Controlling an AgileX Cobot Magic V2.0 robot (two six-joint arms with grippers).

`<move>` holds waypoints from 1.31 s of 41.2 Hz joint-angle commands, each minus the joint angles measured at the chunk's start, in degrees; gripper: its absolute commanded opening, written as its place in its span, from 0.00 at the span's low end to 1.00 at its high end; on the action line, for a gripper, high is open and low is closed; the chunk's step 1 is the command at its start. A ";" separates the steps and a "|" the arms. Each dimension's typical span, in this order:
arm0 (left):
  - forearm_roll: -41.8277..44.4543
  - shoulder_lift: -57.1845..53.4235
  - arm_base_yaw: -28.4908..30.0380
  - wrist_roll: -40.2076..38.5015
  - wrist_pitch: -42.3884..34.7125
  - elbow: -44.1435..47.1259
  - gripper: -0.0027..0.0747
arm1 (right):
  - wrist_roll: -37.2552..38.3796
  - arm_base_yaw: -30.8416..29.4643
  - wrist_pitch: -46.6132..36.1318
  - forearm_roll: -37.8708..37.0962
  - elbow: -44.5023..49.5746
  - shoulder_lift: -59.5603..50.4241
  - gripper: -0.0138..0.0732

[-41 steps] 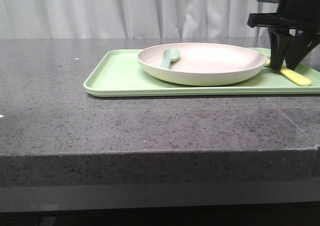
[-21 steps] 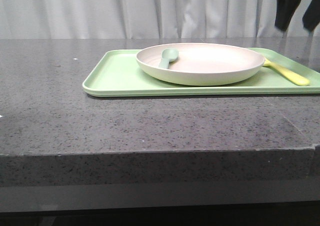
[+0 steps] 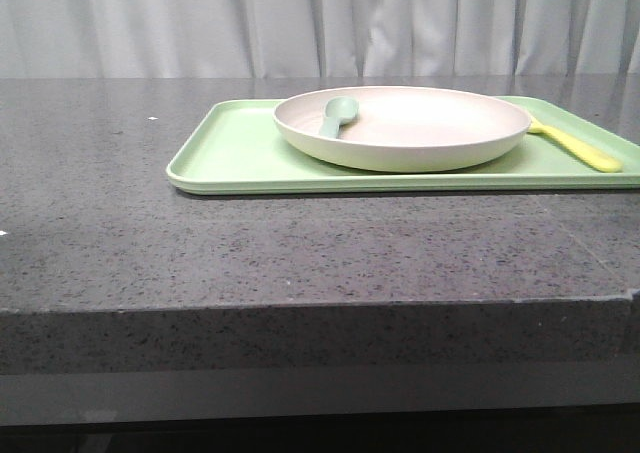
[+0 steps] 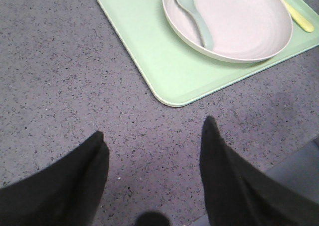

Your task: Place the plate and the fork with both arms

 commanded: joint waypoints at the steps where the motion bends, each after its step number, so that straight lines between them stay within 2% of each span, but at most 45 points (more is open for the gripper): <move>1: -2.03 -0.49 0.11 -0.01 -2.71 -1.51 0.55 | -0.57 -0.02 -3.75 -0.21 3.54 -7.23 0.64; 20: -2.03 -0.49 0.11 -0.01 -2.71 -1.51 0.55 | -0.57 -0.02 -7.84 -0.21 20.02 -32.18 0.64; 33: -2.03 -0.49 0.11 -0.01 -2.71 -1.51 0.54 | -0.57 -0.02 -11.05 -0.21 21.37 -36.68 0.63; 37: -2.03 -0.49 0.11 -0.01 -2.71 -1.51 0.47 | -0.57 -0.02 -11.19 -0.21 21.37 -36.63 0.54; 48: -1.95 -0.49 0.11 -0.01 -3.88 -1.51 0.01 | -0.57 -0.02 -11.78 -0.21 21.37 -36.63 0.11; 49: -1.95 -0.49 0.11 -0.01 -4.20 -1.51 0.01 | -0.57 -0.02 -11.71 -0.21 21.37 -36.63 0.08; 54: -2.10 -0.49 0.11 -0.01 -4.72 -1.51 0.01 | -0.57 -0.02 -11.64 -0.26 21.37 -36.63 0.08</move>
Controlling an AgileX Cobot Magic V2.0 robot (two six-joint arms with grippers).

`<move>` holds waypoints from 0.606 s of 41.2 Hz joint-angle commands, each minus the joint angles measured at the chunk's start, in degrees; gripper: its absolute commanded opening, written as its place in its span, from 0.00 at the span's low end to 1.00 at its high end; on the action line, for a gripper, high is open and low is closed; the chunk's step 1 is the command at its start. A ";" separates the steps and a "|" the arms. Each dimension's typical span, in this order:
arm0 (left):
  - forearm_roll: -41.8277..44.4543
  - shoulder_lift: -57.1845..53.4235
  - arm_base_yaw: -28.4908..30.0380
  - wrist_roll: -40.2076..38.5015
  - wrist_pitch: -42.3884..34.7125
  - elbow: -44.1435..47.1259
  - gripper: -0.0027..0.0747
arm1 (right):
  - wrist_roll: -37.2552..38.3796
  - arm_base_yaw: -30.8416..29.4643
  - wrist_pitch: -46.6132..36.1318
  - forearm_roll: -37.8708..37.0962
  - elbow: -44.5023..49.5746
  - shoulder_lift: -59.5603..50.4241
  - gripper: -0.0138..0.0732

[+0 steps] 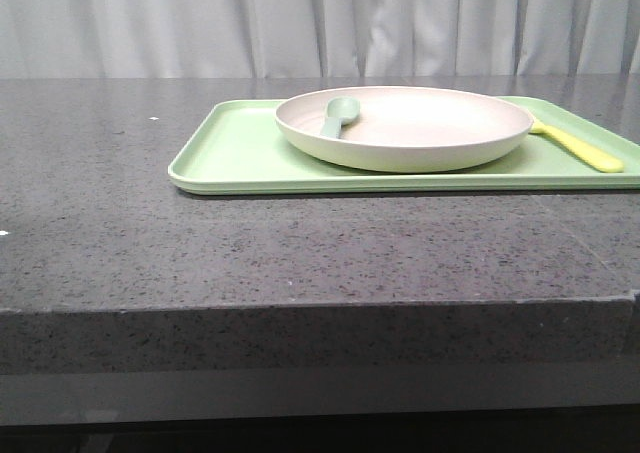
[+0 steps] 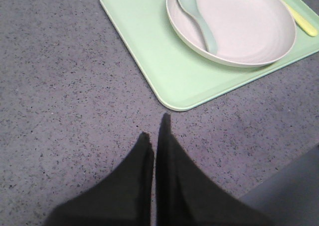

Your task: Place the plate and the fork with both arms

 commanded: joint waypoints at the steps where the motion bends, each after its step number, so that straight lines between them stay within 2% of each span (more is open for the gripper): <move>1: -2.22 -0.49 0.11 -0.01 -3.41 -1.51 0.01 | -0.54 -0.02 -3.92 -0.26 -1.15 0.30 0.08; 18: -2.33 -0.49 -0.03 -0.01 -3.57 -1.44 0.01 | -0.54 -0.02 -3.77 -0.26 -1.15 0.30 0.08; 25: -2.33 -6.95 -0.03 -0.01 -5.99 0.59 0.01 | -0.54 -0.02 -3.77 -0.26 -1.15 0.30 0.08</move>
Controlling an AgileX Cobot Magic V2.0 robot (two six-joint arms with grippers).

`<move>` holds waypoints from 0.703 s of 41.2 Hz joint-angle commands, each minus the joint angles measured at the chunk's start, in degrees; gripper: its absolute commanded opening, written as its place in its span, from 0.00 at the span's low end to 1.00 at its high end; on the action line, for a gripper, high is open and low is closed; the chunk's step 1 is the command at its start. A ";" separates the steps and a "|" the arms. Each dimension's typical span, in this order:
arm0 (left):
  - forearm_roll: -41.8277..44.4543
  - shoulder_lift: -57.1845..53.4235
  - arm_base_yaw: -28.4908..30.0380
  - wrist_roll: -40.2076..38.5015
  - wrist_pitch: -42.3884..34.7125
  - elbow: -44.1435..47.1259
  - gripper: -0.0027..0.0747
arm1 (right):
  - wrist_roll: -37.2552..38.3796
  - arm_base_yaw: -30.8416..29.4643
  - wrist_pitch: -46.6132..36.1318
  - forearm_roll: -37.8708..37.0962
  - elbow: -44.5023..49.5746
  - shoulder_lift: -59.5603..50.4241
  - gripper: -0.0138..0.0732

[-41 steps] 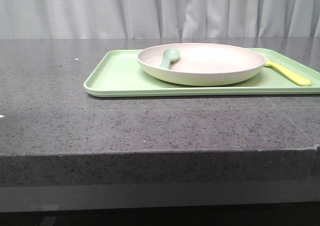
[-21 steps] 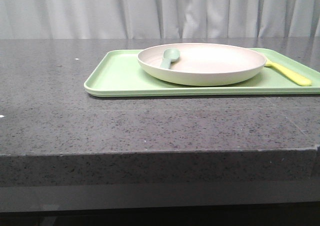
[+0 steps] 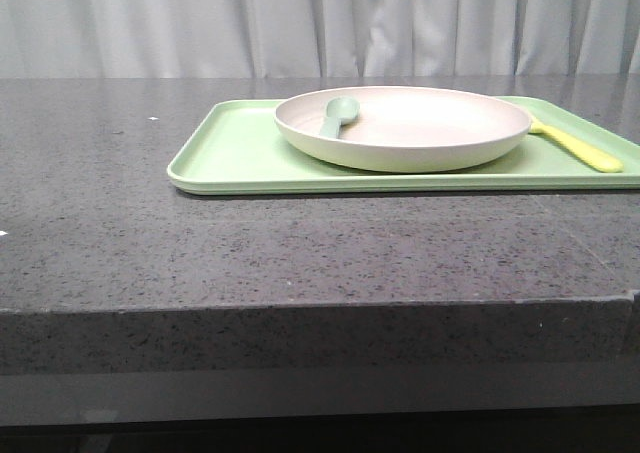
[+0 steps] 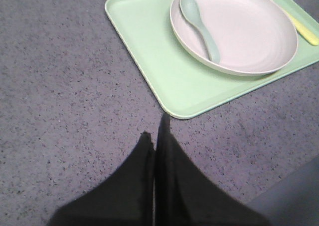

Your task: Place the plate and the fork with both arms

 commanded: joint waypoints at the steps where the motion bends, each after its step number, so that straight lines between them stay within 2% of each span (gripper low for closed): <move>1: -2.33 -5.67 -0.03 -0.01 -5.07 0.40 0.01 | -0.54 -0.02 -3.77 -0.26 -1.24 0.30 0.08; 6: -0.86 -14.00 0.22 -0.01 -12.30 5.34 0.01 | -0.54 -0.02 -3.77 -0.26 -1.24 0.30 0.08; 15: -0.46 -30.64 4.16 -0.01 -23.48 17.41 0.01 | -0.54 -0.02 -3.77 -0.26 -1.24 0.30 0.08; 23: -0.70 -41.19 5.54 -0.01 -28.13 26.34 0.01 | -0.54 -0.02 -3.77 -0.26 -1.24 0.30 0.08; 29: -0.98 -44.13 5.54 -0.01 -30.12 31.26 0.01 | -0.54 -0.02 -3.77 -0.26 -1.24 0.30 0.08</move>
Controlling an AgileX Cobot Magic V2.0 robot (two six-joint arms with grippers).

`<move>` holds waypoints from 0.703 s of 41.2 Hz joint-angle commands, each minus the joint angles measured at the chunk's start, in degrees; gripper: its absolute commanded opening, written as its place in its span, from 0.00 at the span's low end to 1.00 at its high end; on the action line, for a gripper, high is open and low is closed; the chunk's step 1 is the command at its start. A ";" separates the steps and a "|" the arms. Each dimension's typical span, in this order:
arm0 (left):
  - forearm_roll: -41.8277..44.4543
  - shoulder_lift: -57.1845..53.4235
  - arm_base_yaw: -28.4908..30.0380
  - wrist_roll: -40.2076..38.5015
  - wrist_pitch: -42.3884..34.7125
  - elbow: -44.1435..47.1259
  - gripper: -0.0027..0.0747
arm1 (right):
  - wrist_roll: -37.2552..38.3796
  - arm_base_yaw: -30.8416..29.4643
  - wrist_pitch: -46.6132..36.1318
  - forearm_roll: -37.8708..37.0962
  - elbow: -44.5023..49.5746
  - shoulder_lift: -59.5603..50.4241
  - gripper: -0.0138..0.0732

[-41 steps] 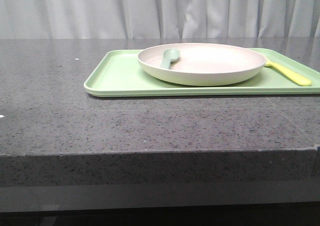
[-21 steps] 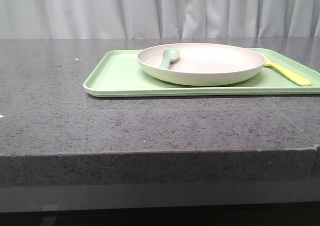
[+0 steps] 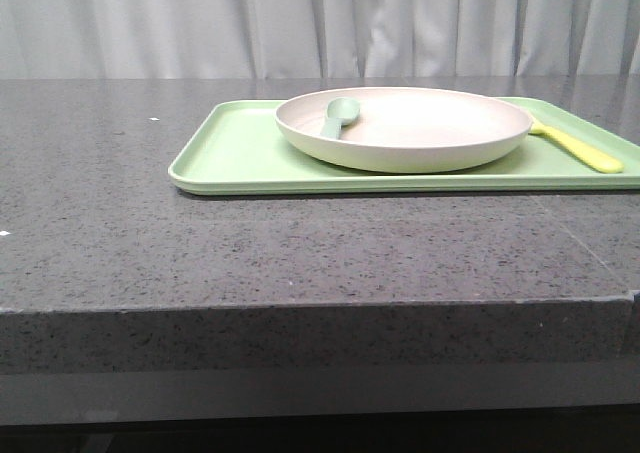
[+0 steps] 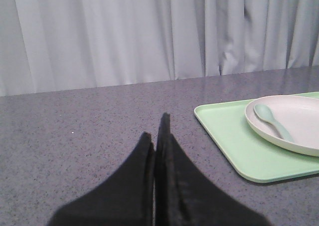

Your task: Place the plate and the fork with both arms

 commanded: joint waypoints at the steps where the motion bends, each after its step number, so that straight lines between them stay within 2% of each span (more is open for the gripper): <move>1: -1.99 -0.10 0.19 -0.01 -6.60 1.46 0.01 | -0.54 -0.02 -3.77 -0.26 -1.24 0.30 0.08; 4: -1.53 -0.10 0.19 -0.62 -9.81 4.41 0.01 | -0.54 -0.02 -3.77 -0.26 -1.24 0.30 0.08; 6: 1.17 -0.10 0.19 -3.66 -11.62 6.15 0.01 | -0.54 -0.02 -3.77 -0.26 -1.24 0.30 0.08; 12: 24.52 -2.90 0.19 -31.00 -14.04 12.06 0.01 | -0.54 -0.02 -3.77 -0.26 -1.24 0.30 0.08; 14: 28.90 -4.16 0.19 -35.09 -15.58 14.24 0.01 | -0.54 -0.02 -3.77 -0.26 -1.24 0.30 0.08; 22: 29.55 -7.78 0.19 -36.13 -26.83 22.20 0.01 | -0.54 -0.02 -3.75 -0.26 -1.24 0.30 0.08; 29: 30.51 -7.78 -1.34 -36.13 -28.12 24.13 0.01 | -0.54 -0.02 -3.75 -0.26 -1.24 0.30 0.08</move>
